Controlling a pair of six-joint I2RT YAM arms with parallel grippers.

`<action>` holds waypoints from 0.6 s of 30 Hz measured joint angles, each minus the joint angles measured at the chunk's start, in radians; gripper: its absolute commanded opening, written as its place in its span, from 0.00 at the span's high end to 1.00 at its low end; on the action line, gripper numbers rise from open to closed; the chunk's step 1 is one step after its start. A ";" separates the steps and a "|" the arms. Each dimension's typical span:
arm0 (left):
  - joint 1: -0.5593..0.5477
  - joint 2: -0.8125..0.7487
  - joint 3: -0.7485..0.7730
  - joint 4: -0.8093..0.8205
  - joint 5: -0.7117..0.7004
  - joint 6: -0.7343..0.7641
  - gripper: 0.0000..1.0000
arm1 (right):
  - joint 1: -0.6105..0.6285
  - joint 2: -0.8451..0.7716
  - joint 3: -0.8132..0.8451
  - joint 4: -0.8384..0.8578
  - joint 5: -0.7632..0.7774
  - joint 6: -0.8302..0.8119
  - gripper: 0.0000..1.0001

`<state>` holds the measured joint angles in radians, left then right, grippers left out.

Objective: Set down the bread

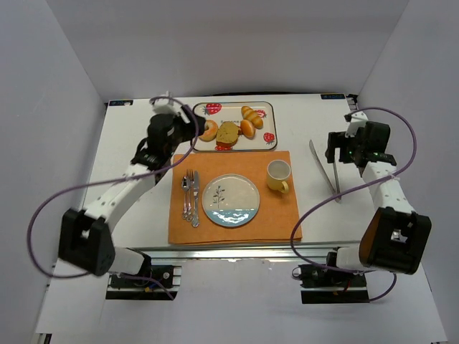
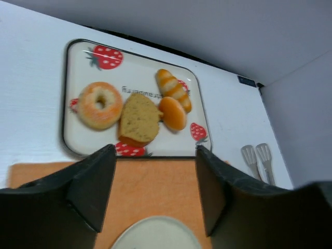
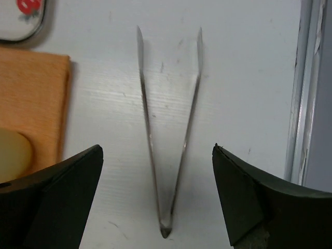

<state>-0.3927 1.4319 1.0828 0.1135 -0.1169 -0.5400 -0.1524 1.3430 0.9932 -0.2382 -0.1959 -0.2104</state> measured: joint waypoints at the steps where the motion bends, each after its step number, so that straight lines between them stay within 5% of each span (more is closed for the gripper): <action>1: 0.012 -0.071 -0.058 0.004 0.000 -0.009 0.48 | -0.031 0.023 -0.004 -0.009 -0.030 -0.039 0.18; 2: 0.023 -0.137 -0.113 0.005 0.000 -0.019 0.85 | -0.056 0.039 -0.005 -0.026 -0.057 -0.075 0.46; 3: 0.034 -0.195 -0.170 0.014 -0.003 -0.027 1.00 | -0.084 0.054 -0.006 -0.043 -0.093 -0.120 0.67; 4: 0.045 -0.255 -0.225 0.010 -0.008 -0.035 1.00 | -0.105 0.063 -0.008 -0.058 -0.120 -0.143 0.92; 5: 0.051 -0.304 -0.271 0.000 -0.016 -0.041 1.00 | -0.119 0.069 -0.008 -0.070 -0.143 -0.176 1.00; 7: 0.052 -0.399 -0.365 -0.021 -0.035 -0.061 1.00 | -0.129 0.074 -0.008 -0.081 -0.180 -0.221 1.00; 10: 0.052 -0.525 -0.478 -0.061 -0.066 -0.092 0.42 | -0.126 0.078 -0.008 -0.081 -0.205 -0.264 0.51; 11: 0.052 -0.562 -0.509 -0.069 -0.077 -0.104 0.30 | -0.123 0.086 -0.008 -0.079 -0.203 -0.267 0.23; 12: 0.052 -0.598 -0.538 -0.082 -0.089 -0.117 0.18 | -0.120 0.099 -0.008 -0.078 -0.196 -0.265 0.12; 18: 0.052 -0.695 -0.636 -0.137 -0.133 -0.184 0.15 | -0.094 0.169 -0.045 -0.064 -0.107 -0.277 0.11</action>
<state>-0.3405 0.7372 0.4465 -0.0238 -0.2497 -0.7242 -0.2466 1.5120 0.9485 -0.3027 -0.3027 -0.4870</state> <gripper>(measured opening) 0.848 0.894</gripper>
